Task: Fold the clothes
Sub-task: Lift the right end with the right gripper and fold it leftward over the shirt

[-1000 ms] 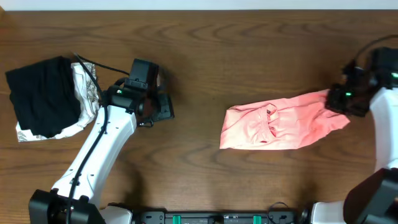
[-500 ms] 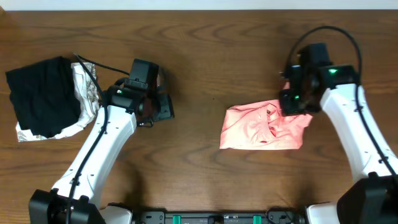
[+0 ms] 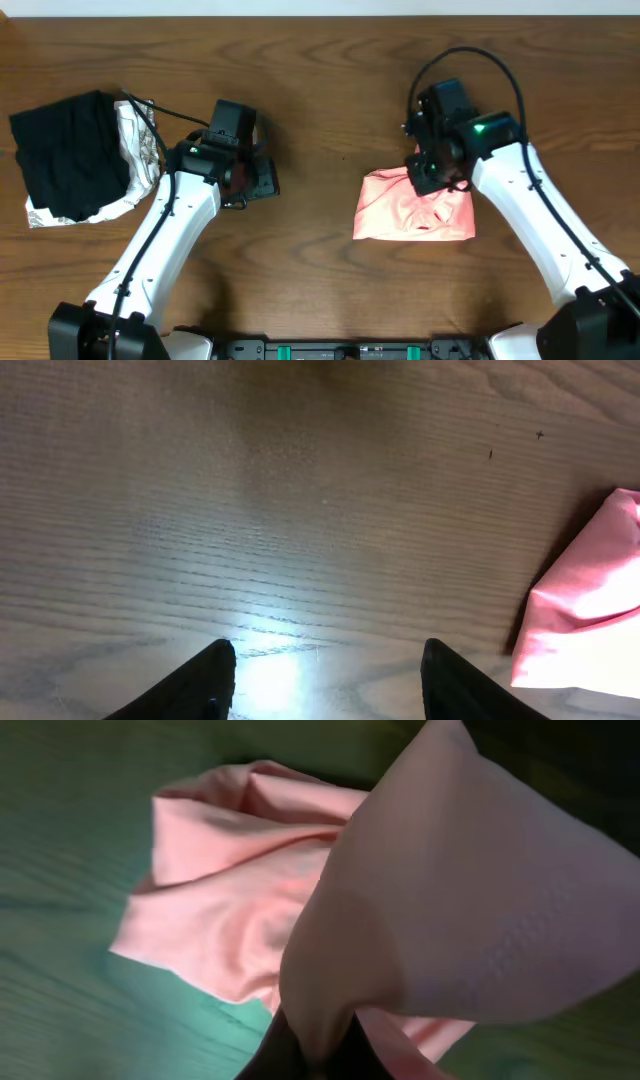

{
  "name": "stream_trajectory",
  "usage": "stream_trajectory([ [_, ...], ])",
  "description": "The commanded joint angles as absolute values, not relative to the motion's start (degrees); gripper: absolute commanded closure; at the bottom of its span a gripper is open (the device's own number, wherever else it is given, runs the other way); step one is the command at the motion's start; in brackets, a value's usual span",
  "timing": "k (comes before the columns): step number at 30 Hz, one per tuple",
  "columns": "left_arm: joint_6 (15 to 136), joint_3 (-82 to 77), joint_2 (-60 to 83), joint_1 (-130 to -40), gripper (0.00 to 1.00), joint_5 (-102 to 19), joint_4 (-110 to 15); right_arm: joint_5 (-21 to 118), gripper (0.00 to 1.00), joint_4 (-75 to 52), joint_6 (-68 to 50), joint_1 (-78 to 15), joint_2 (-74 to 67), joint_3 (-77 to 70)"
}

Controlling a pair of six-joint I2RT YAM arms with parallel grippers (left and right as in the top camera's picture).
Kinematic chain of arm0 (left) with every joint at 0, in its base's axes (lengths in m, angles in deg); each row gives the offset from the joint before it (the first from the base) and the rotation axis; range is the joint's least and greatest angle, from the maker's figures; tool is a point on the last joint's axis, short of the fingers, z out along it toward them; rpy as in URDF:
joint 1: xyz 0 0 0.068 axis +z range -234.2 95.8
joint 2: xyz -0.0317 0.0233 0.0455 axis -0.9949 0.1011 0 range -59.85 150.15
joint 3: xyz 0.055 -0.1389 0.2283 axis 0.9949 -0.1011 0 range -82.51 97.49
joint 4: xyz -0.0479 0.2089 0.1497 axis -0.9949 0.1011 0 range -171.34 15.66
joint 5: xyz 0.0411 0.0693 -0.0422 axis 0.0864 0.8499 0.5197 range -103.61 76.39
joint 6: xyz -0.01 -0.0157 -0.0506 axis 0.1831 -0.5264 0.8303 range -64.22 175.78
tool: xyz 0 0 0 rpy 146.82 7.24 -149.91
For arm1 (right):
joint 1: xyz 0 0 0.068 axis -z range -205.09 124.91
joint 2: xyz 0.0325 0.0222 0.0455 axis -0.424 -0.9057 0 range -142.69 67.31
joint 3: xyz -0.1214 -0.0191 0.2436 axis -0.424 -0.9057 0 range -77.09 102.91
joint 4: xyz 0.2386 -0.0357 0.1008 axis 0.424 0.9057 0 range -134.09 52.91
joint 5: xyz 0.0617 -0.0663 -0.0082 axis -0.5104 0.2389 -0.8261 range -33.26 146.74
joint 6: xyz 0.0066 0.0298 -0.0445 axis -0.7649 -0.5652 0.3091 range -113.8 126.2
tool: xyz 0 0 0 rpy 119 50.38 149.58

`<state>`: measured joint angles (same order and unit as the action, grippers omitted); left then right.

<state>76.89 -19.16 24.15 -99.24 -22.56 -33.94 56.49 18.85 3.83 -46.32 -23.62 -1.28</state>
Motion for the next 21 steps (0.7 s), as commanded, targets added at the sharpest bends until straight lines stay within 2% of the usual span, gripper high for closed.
stream_trajectory([
  [1,76.38,-19.46,24.39,-99.0,0.4,-21.95,-33.83,56.97,0.99,18.65,2.82,-47.92,-23.75,-0.15],
  [13,76.36,-19.46,24.39,-99.0,0.4,-21.95,-33.83,58.12,0.99,19.55,2.84,-49.07,-23.75,1.38],
  [21,76.38,-19.46,24.39,-99.0,0.4,-21.93,-33.9,60.44,0.99,25.52,4.16,-49.03,-23.75,11.02],
])
